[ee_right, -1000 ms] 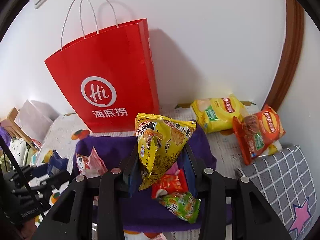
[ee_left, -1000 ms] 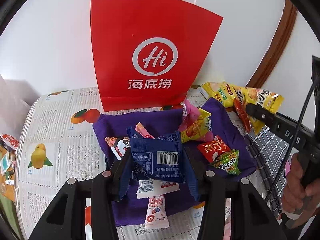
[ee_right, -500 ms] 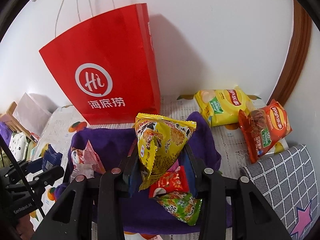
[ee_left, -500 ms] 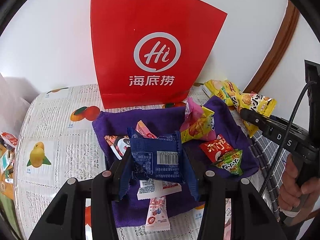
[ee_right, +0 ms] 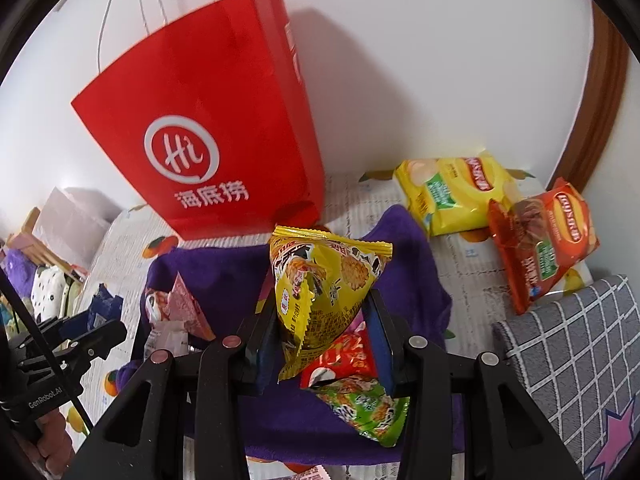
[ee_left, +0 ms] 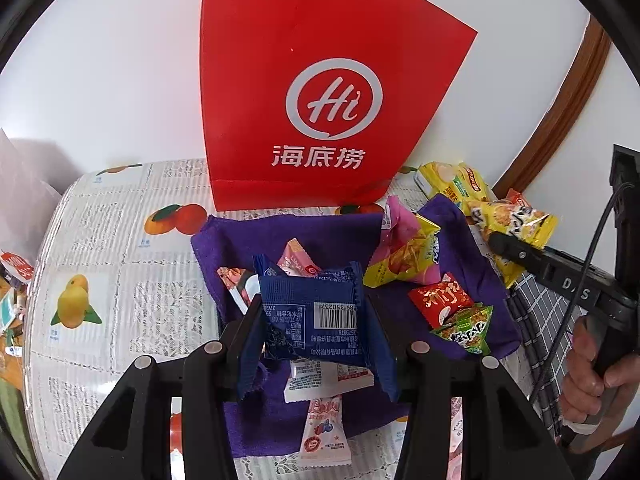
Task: Organize snacks
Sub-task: 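Lower the yellow bag onto the towel with the right tool while the left tool lowers the blue packet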
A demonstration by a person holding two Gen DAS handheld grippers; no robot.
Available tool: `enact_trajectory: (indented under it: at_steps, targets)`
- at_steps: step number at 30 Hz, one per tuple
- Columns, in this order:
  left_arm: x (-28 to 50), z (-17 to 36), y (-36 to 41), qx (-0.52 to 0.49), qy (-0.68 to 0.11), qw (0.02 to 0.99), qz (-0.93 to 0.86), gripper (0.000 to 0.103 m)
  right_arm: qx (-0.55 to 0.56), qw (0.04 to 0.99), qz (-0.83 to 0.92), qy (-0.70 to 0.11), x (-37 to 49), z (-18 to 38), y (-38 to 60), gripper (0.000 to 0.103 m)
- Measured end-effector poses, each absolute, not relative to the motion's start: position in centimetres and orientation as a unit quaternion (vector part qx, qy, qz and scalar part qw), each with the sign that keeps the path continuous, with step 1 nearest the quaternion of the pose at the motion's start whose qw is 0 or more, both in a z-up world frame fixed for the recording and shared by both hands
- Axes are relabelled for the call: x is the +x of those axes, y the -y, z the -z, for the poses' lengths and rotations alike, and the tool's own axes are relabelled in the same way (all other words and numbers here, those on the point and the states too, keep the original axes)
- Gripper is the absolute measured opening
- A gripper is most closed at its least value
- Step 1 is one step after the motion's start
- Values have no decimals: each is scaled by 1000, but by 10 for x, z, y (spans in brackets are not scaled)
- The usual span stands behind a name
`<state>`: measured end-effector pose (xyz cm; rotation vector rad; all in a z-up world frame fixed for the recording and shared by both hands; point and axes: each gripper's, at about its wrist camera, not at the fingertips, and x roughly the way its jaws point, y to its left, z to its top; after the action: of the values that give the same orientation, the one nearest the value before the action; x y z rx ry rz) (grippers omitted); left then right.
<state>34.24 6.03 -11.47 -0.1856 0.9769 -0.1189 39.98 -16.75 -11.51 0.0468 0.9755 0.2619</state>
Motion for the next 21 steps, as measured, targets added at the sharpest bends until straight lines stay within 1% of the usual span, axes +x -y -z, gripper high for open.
enact_trajectory:
  at_steps: [9, 21]
  targets:
    - [345, 118, -58, -90, -474, 874, 61, 46, -2, 859, -148, -491, 399, 131, 146, 41]
    - [349, 120, -67, -99, -479, 871, 49, 46, -26, 816, -188, -547, 402, 167, 117, 41]
